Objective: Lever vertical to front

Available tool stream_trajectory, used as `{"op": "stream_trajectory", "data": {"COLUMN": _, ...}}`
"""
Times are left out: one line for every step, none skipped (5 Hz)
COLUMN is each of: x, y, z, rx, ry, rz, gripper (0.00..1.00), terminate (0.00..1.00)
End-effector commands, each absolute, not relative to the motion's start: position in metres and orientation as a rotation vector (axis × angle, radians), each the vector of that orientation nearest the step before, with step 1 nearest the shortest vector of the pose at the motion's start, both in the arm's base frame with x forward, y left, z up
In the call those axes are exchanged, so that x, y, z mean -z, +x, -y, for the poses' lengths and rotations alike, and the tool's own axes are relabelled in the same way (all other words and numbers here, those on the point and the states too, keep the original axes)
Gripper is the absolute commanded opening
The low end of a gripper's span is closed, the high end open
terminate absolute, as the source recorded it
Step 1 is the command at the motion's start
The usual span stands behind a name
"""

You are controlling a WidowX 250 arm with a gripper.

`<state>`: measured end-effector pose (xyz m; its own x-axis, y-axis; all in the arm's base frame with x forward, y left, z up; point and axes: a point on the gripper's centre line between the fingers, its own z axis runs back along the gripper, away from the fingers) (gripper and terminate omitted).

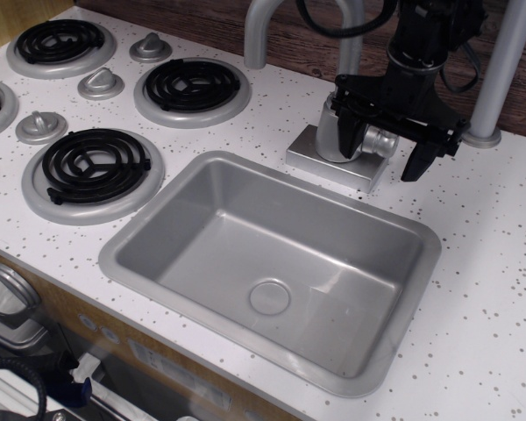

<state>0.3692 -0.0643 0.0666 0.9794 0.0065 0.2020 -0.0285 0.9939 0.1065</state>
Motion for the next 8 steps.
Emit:
{"op": "stream_trajectory", "data": {"x": -0.104, "y": 0.394, "z": 0.069, "rx": 0.02, "ry": 0.113, "rz": 0.359, "gripper": 1.0, "terminate": 0.0}}
{"op": "stream_trajectory", "data": {"x": -0.112, "y": 0.404, "z": 0.069, "rx": 0.018, "ry": 0.113, "rz": 0.406, "gripper": 1.0, "terminate": 0.0}}
{"op": "stream_trajectory", "data": {"x": -0.109, "y": 0.41, "z": 0.07, "rx": 0.022, "ry": 0.11, "rz": 0.431, "gripper": 1.0, "terminate": 0.0}}
{"op": "stream_trajectory", "data": {"x": -0.103, "y": 0.419, "z": 0.067, "rx": 0.026, "ry": 0.109, "rz": 0.431, "gripper": 1.0, "terminate": 0.0}}
{"op": "stream_trajectory", "data": {"x": -0.1, "y": 0.426, "z": 0.062, "rx": 0.039, "ry": 0.118, "rz": 0.435, "gripper": 1.0, "terminate": 0.0}}
{"op": "stream_trajectory", "data": {"x": -0.097, "y": 0.432, "z": 0.061, "rx": 0.039, "ry": 0.116, "rz": 0.444, "gripper": 1.0, "terminate": 0.0}}
{"op": "stream_trajectory", "data": {"x": -0.095, "y": 0.438, "z": 0.059, "rx": 0.041, "ry": 0.112, "rz": 0.436, "gripper": 0.0, "terminate": 0.0}}
{"op": "stream_trajectory", "data": {"x": -0.094, "y": 0.432, "z": 0.062, "rx": 0.018, "ry": 0.116, "rz": 0.413, "gripper": 0.0, "terminate": 0.0}}
